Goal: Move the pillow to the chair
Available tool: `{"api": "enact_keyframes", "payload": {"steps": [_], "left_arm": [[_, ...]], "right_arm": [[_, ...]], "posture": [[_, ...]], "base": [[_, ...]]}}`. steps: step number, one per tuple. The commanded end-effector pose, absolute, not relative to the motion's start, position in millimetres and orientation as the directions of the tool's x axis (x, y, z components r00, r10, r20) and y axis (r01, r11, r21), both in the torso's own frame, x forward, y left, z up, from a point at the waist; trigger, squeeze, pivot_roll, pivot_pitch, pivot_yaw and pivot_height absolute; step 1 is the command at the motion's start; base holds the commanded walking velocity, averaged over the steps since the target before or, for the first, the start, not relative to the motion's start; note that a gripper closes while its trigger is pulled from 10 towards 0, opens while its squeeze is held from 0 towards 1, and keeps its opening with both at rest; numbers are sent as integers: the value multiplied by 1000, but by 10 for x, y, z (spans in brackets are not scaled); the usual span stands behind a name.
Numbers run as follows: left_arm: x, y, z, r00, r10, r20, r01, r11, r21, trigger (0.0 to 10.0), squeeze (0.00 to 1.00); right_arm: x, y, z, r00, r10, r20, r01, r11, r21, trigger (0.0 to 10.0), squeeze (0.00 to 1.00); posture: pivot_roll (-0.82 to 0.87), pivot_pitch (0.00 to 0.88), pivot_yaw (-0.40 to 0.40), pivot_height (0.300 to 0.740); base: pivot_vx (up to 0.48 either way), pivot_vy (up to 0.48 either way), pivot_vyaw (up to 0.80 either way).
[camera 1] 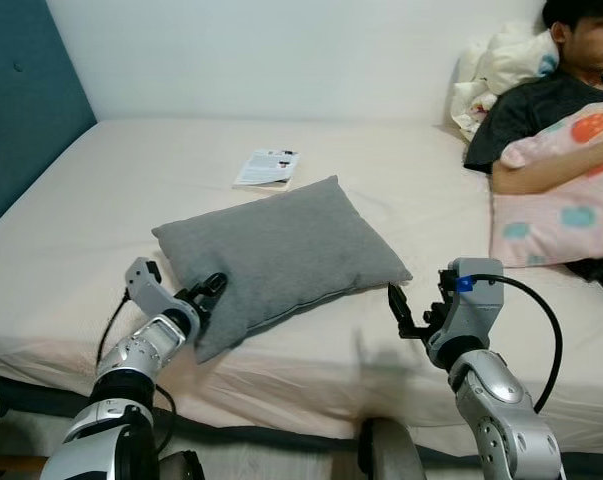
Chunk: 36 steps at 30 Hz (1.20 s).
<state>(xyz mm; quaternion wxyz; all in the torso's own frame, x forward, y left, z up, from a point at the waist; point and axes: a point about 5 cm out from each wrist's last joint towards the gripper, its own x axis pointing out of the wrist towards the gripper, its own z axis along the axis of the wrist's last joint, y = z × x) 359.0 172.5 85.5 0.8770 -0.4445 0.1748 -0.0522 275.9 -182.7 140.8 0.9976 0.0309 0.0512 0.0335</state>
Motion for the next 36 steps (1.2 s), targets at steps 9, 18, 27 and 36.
{"api": "enact_keyframes", "payload": {"steps": [9, 18, 27, 36], "left_arm": [[3692, 1416, 989, 913, -354, -202, 62, 612, -789, 0, 0], [3677, 1412, 987, 906, -373, -200, 80, 614, -785, 0, 0], [3718, 1377, 1267, 894, -445, -39, 233, 538, -810, 0, 0], [3569, 1255, 1937, 758, -584, 290, 556, 345, -756, 0, 0]], "right_arm": [[2730, -1808, 1401, 991, 73, -108, -66, 995, 69, 10000, 0], [2739, -1804, 1400, 992, 73, -103, -65, 995, 74, 10000, 0], [2748, -1781, 1421, 992, 96, -80, -92, 994, 60, 10000, 0], [2764, -1739, 1439, 988, 140, -60, -140, 990, 11, 10000, 0]], "posture": [[-128, 65, 44, 408], [-117, 57, 40, 408], [-104, 35, 37, 408], [-96, 19, 36, 426]], "base": [[0, 0, 0], [0, 0, 0], [0, 0, 0], [0, 0, -147]]}}
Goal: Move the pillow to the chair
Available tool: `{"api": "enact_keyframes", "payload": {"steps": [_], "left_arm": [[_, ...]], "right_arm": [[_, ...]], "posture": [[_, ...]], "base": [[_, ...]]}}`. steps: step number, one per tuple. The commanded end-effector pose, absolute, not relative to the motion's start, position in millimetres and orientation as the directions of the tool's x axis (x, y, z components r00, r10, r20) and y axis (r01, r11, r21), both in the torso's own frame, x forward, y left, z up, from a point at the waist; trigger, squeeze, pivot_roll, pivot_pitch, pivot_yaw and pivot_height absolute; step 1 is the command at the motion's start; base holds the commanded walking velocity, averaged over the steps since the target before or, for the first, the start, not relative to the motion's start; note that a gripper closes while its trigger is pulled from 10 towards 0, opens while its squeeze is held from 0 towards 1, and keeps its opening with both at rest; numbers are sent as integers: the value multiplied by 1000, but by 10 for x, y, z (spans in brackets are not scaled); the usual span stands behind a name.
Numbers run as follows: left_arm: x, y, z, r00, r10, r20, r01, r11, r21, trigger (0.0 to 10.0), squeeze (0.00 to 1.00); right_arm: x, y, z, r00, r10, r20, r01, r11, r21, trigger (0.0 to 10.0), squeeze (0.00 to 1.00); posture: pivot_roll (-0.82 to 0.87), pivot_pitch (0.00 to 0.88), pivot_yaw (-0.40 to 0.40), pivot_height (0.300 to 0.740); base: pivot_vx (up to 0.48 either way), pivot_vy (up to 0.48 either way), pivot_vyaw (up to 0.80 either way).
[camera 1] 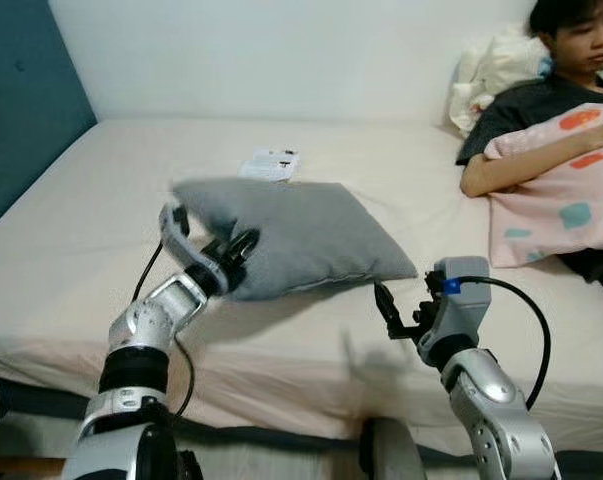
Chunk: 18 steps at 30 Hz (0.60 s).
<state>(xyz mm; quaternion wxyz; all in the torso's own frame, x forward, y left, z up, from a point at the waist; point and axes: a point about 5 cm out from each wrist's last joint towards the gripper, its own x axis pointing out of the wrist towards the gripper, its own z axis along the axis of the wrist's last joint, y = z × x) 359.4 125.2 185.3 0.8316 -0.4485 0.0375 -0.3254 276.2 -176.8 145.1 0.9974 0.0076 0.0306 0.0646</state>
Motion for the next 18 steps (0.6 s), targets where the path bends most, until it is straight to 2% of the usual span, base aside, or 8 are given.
{"api": "enact_keyframes", "payload": {"steps": [1, 6, 7, 8, 9, 11, 14, 18], "left_arm": [[3569, 1302, 2046, 760, -563, 324, 573, 346, -743, 0, 0], [3673, 1693, 2373, 871, -343, 353, 485, 483, -729, 0, 0], [3679, 1812, 2446, 897, -273, 348, 442, 536, -719, 4627, 0], [3679, 1812, 2446, 897, -273, 348, 442, 536, -719, 4627, 0], [3643, 1865, 2487, 901, -255, 351, 433, 573, -696, 10000, 0], [3584, 1943, 2532, 911, -224, 345, 404, 648, -646, 10000, 0], [3550, 1974, 2532, 921, -208, 328, 378, 679, -630, 10000, 0], [3494, 2075, 2383, 967, -136, 217, 236, 802, -549, 10000, 0]], "right_arm": [[2770, -1739, 1440, 988, 142, -58, -142, 990, 10, 10000, 0], [2787, -1744, 1443, 988, 147, -53, -147, 989, 6, 10000, 0], [2791, -1747, 1445, 988, 148, -51, -148, 989, 5, 10000, 0], [2791, -1747, 1445, 988, 148, -51, -148, 989, 5, 10000, 0], [2793, -1747, 1445, 987, 150, -48, -150, 989, 3, 10000, 0], [2797, -1746, 1448, 987, 154, -43, -154, 988, 0, 10000, 0], [2801, -1745, 1450, 987, 156, -41, -156, 988, -2, 10000, 0], [2822, -1750, 1458, 987, 160, -35, -160, 987, -4, 10000, 0]], "posture": [[-95, 17, 35, 431], [-86, 10, 33, 449], [-83, 8, 33, 459], [-83, 8, 33, 459], [-82, 7, 32, 463], [-79, 6, 32, 472], [-75, 6, 30, 477], [-63, 3, 25, 491]], "base": [[0, 0, 0], [0, 0, 0], [0, 0, 0], [0, 0, 0], [0, 0, 0], [0, 0, 0], [0, 0, 0], [0, 0, 0]]}}
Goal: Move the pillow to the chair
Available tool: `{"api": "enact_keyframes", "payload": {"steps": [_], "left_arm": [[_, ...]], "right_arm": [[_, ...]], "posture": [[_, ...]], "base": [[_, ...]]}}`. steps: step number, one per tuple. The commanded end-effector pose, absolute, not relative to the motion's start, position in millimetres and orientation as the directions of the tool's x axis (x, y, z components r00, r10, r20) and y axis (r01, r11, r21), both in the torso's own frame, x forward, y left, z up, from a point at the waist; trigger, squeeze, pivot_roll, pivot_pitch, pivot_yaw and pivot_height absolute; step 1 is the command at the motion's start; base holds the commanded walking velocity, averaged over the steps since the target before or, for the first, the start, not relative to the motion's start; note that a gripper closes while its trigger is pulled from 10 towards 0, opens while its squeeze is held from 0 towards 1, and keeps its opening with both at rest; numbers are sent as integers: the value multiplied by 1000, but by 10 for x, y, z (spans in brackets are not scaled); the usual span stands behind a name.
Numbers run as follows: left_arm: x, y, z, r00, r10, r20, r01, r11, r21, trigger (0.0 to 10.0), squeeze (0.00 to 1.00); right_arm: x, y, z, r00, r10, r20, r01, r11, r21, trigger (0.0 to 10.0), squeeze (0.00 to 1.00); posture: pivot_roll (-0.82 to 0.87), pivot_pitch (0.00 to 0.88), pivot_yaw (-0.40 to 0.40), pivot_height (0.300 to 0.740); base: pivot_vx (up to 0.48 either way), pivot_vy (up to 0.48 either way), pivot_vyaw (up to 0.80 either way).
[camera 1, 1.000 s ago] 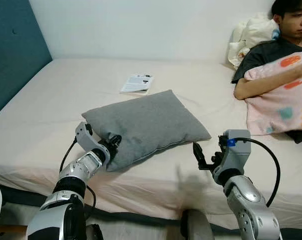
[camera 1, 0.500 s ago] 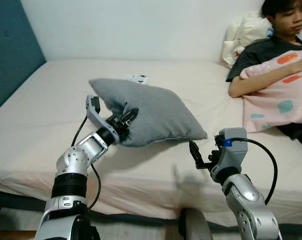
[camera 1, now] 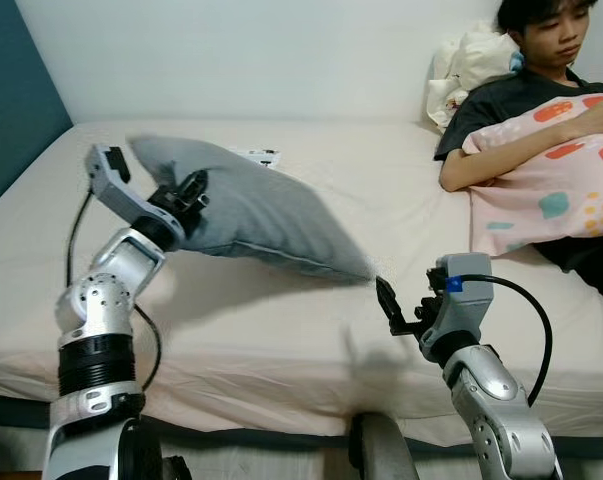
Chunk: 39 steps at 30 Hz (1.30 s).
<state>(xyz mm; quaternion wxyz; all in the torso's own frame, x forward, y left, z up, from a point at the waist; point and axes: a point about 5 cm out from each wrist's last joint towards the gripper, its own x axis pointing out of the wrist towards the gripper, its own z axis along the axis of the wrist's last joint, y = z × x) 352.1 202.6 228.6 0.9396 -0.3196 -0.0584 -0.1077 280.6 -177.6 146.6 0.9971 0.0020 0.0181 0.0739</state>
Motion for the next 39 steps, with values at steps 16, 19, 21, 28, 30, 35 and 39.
{"api": "enact_keyframes", "payload": {"steps": [16, 19, 21, 28, 30, 35, 39], "left_arm": [[3366, 1625, 2099, 961, -219, 171, 273, 853, -444, 10000, 0], [3301, 1446, 2012, 948, -268, 170, 313, 873, -373, 10000, 0], [3292, 1405, 1946, 949, -273, 155, 313, 874, -373, 10000, 0], [3255, 1388, 1757, 958, -265, 113, 288, 907, -307, 10000, 0], [3239, 1405, 1714, 961, -254, 105, 274, 920, -279, 10000, 0], [3217, 1429, 1628, 967, -238, 86, 252, 939, -234, 10000, 0], [3206, 1432, 1566, 971, -224, 78, 236, 947, -219, 10000, 0]], "right_arm": [[2863, -1749, 1482, 987, 159, -13, -159, 987, -25, 10000, 0], [2872, -1747, 1484, 987, 158, -10, -158, 987, -26, 10000, 0], [2874, -1745, 1485, 987, 158, -8, -158, 987, -25, 10000, 0], [2876, -1745, 1482, 988, 157, -6, -157, 987, -22, 10000, 0], [2877, -1747, 1480, 988, 157, -5, -157, 987, -23, 10000, 0], [2880, -1753, 1477, 988, 157, -6, -157, 987, -24, 10000, 0], [2881, -1762, 1474, 988, 157, -6, -157, 987, -29, 10000, 0]], "posture": [[-64, 0, 16, 542], [-65, 0, 17, 551], [-67, 0, 18, 555], [-65, 0, 15, 578], [-65, 0, 15, 583], [-68, 0, 15, 592], [-70, 0, 14, 606]], "base": [[0, 0, 0], [0, 0, 0], [0, 0, 0], [0, 0, 0], [0, 0, 0], [0, 0, 0], [0, 0, 0]]}}
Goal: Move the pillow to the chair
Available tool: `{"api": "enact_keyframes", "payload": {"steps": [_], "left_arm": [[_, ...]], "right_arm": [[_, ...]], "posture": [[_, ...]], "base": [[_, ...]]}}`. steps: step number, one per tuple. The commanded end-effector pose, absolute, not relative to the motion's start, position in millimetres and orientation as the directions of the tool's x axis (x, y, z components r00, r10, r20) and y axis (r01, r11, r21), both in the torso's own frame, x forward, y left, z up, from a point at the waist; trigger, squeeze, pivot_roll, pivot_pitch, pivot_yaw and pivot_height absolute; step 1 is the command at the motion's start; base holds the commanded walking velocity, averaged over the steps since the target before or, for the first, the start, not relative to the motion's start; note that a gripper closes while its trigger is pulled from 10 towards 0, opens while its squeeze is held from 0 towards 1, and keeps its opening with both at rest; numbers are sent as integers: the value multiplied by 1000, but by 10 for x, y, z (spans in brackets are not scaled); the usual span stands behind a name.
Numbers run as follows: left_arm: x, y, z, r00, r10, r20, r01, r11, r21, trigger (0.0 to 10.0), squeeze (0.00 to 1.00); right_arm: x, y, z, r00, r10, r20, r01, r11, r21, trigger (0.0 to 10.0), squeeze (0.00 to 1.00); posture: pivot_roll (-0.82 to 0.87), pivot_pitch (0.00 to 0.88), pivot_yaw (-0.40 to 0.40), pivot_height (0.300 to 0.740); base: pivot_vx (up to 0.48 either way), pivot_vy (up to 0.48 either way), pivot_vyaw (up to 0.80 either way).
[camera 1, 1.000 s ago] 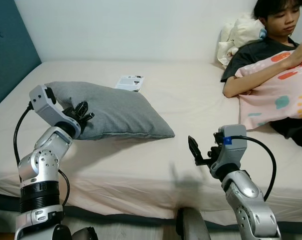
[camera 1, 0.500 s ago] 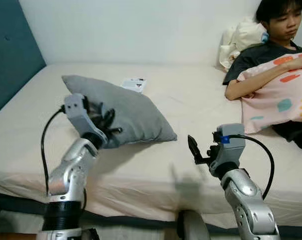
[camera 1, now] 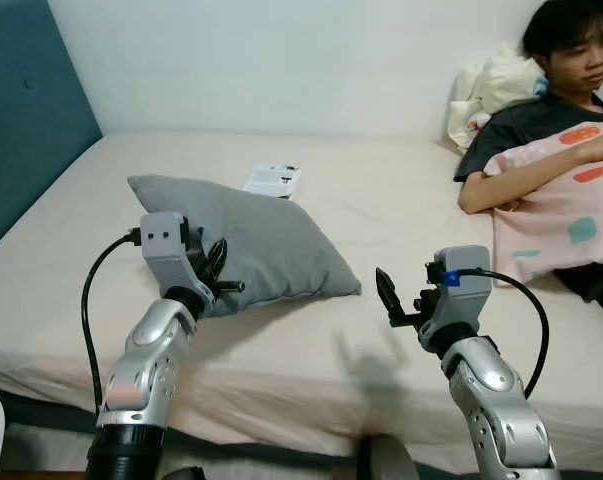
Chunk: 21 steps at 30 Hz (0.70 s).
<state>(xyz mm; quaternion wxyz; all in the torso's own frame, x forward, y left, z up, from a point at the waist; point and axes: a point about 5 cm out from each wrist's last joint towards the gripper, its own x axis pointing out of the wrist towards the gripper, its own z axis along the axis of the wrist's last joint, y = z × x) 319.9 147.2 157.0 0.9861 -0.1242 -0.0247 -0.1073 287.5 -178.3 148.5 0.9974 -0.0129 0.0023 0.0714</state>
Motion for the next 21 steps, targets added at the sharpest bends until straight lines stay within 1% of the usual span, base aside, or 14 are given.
{"api": "enact_keyframes", "payload": {"steps": [1, 6, 8, 9, 18, 20, 21], "left_arm": [[3209, 1430, 1560, 972, -222, 77, 234, 947, -219, 10000, 0], [3216, 1424, 1536, 973, -219, 69, 229, 950, -214, 10000, 0], [3222, 1430, 1515, 975, -214, 53, 221, 953, -207, 10000, 0], [3229, 1443, 1487, 977, -209, 37, 212, 956, -201, 10000, 0], [3235, 1444, 1457, 978, -205, 35, 208, 958, -199, 10000, 0], [3235, 1442, 1458, 978, -204, 43, 209, 955, -209, 10000, 0], [3235, 1442, 1458, 978, -202, 47, 207, 956, -209, 10000, 0]], "right_arm": [[2881, -1763, 1472, 988, 157, -6, -157, 987, -30, 10000, 0], [2880, -1767, 1467, 988, 157, -5, -157, 987, -30, 10000, 0], [2882, -1763, 1466, 987, 158, -5, -158, 987, -30, 10000, 0], [2885, -1754, 1465, 987, 159, -4, -159, 987, -29, 10000, 0], [2889, -1746, 1461, 987, 161, -1, -161, 986, -32, 10000, 0], [2889, -1749, 1458, 987, 160, -3, -160, 987, -33, 10000, 0], [2889, -1754, 1453, 988, 157, -5, -157, 987, -32, 10000, 0]], "posture": [[-71, 0, 15, 611], [-72, 0, 16, 625], [-70, 0, 15, 629], [-68, 0, 15, 638], [-69, 0, 15, 666], [-69, 0, 14, 671], [-70, 0, 14, 675]], "base": [[0, 0, 0], [0, 0, 0], [-386, 0, 0], [-480, 0, 0], [-480, 0, 0], [-368, 0, 0], [0, 0, 0]]}}
